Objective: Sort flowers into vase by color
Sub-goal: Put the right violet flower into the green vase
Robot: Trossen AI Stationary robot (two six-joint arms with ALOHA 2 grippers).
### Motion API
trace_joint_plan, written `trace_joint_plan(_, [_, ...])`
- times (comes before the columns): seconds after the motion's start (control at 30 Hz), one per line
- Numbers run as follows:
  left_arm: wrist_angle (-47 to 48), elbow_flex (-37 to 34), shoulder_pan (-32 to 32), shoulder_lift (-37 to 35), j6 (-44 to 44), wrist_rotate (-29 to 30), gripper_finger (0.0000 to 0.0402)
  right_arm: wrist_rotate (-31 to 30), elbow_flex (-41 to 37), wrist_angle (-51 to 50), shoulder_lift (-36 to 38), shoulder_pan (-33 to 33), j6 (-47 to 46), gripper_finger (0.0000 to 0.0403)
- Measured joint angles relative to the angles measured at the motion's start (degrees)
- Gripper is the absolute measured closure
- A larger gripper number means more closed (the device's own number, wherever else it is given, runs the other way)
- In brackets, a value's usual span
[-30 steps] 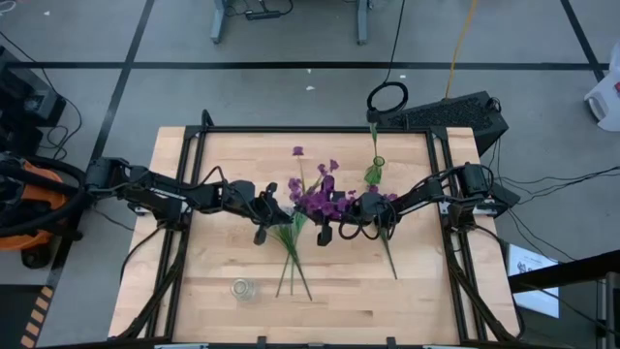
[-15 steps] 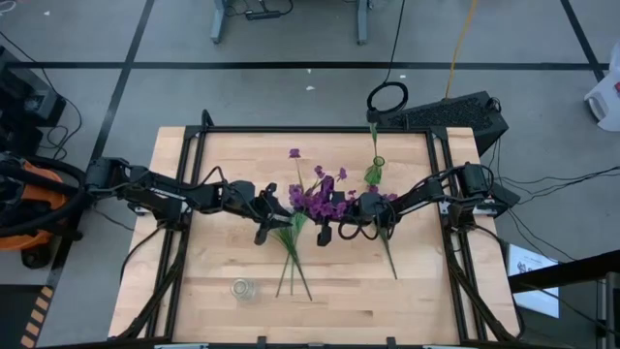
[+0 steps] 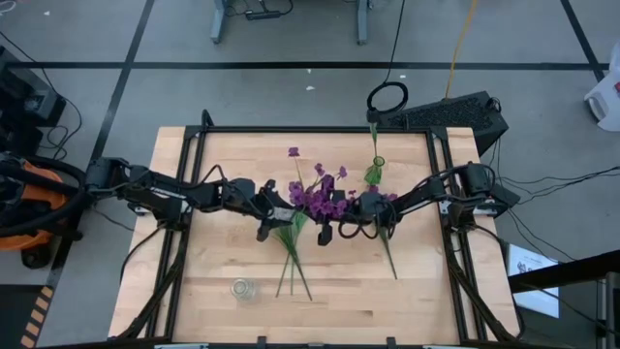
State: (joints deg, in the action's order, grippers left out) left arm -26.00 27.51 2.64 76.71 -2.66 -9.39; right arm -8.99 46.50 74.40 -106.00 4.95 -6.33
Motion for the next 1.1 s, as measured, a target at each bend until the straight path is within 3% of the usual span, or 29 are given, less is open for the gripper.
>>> trace_joint_plan(0.27, [2.27,0.00,0.02,-0.04,0.02,0.00,0.0166,-0.62,0.00,-9.18,5.05,1.27,0.01,0.0383])
trace_joint_plan(0.57, [2.45,0.00,-0.02,-0.04,0.21,-0.16,0.0166,-9.34,-0.02,-19.60,11.40,4.95,3.00,0.0383])
trace_joint_plan(1.1, [1.96,0.00,-0.03,-0.04,0.37,-0.59,0.0166,-13.76,-0.02,-45.98,36.63,7.54,9.91,0.0383])
